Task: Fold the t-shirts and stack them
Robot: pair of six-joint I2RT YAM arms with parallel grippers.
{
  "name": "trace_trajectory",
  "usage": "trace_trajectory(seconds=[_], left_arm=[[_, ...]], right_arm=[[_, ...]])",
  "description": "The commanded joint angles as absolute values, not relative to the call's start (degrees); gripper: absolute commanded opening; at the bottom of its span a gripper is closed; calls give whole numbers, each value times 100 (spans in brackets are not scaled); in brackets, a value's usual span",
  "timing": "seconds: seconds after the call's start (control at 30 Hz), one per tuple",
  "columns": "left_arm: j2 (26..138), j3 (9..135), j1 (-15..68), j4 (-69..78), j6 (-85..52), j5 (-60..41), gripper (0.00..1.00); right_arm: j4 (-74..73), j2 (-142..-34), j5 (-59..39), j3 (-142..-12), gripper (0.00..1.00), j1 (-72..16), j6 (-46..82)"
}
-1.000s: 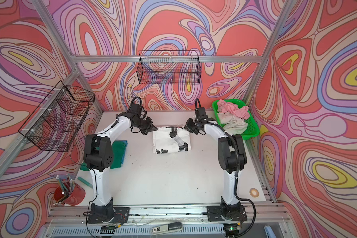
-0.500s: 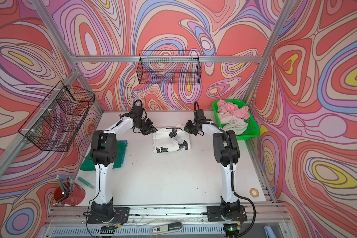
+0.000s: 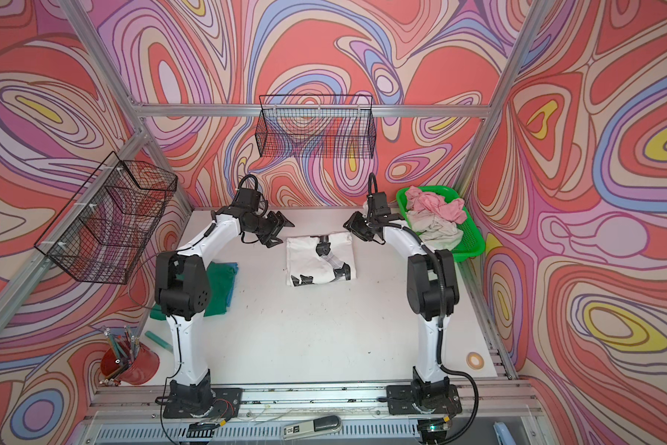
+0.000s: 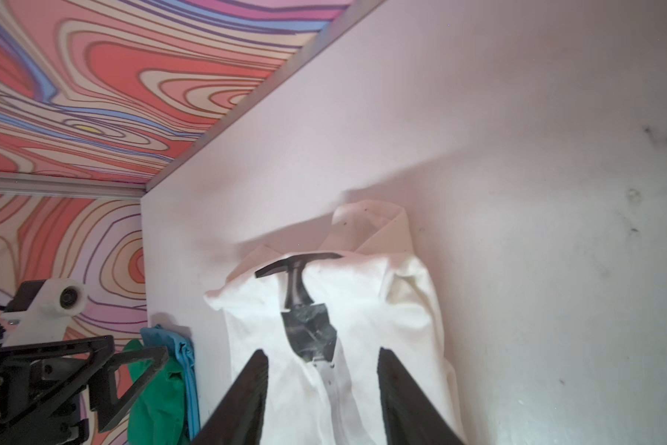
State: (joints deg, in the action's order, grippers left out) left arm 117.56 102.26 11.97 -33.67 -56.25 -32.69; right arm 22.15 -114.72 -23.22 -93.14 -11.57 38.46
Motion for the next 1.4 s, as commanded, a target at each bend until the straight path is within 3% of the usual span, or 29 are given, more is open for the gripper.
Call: trace_trajectory(seconds=[0.0,0.1,0.27,0.37,0.6,0.87,1.37], left_arm=[[11017,9668,1459,-2876,-5718,-3130,81],[10866,9200,1835,-2344,-5871,-3113,81],[11532,9338,2079,-2078,-5998,-3185,79],[12031,9847,2075,-2251,-5826,-3036,79],[13249,10846,1878,-2490,-5657,-2933,78],[13788,10962,1644,-2483,-5592,-2980,78],[10669,7555,1756,-704,-6148,-3221,82]], right_arm=[[1425,-10976,-2808,-8613,48,-1211,3916],[1251,-11084,-2967,-8301,38,-1376,3846],[977,-11752,-3236,-8544,18,-1406,4025],[974,-12218,-3230,-9000,15,-1417,3995],[1669,-13540,-2774,-10306,18,-1391,3597],[1576,-13875,-2774,-10135,36,-1345,3463],[657,-10913,-2956,-7114,44,-1758,3683]])
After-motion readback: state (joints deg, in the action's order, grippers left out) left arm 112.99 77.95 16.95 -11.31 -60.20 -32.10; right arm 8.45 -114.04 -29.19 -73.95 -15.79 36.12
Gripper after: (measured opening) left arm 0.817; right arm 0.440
